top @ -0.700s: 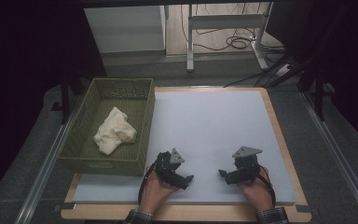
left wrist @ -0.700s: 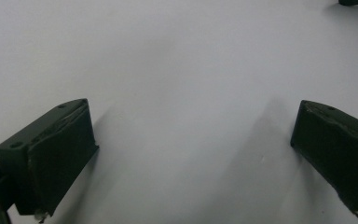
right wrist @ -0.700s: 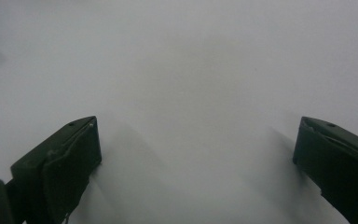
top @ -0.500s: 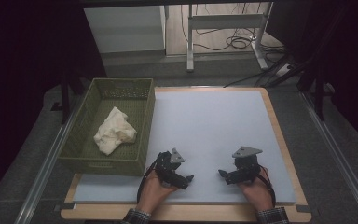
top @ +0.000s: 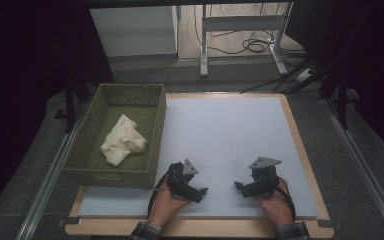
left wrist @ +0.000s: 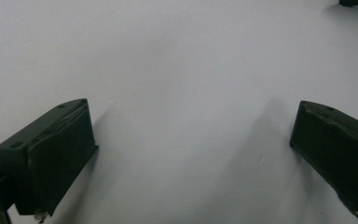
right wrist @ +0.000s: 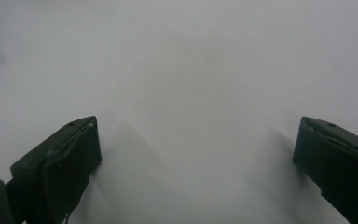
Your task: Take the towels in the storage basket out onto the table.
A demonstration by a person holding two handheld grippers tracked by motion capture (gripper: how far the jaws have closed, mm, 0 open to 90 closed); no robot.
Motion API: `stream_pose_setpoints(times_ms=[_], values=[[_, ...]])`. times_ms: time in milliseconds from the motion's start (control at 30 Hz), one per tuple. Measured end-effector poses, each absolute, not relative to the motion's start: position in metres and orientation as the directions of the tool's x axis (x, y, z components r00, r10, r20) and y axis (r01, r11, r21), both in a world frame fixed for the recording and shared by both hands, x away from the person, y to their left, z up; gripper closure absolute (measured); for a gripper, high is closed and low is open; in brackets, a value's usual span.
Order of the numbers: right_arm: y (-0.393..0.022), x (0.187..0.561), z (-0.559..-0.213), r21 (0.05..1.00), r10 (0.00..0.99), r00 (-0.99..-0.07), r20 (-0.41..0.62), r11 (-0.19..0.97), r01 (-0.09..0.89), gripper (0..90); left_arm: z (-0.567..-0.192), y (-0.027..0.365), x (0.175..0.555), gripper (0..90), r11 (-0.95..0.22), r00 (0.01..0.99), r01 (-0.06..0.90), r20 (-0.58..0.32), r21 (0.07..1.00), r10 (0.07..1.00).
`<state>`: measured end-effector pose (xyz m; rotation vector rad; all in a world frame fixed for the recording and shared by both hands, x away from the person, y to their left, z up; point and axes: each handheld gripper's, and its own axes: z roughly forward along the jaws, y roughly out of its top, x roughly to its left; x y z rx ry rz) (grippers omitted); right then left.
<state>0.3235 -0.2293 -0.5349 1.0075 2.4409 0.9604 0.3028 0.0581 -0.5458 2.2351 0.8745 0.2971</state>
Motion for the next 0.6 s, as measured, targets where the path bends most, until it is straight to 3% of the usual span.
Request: stream_pose_setpoints(times_ms=[233,600], values=[[-0.229,0.323,-0.535,0.695,0.717,-0.695,-0.045,0.523,0.494,1.0,-0.544,0.054,0.302,0.3,-0.513,0.729,0.522,-0.044,0.682,0.683],[-0.229,0.323,-0.535,0.695,0.717,-0.696,-0.044,0.523,0.494,1.0,-0.517,0.041,0.303,0.8,-0.536,0.771,0.488,-0.052,0.689,0.635]])
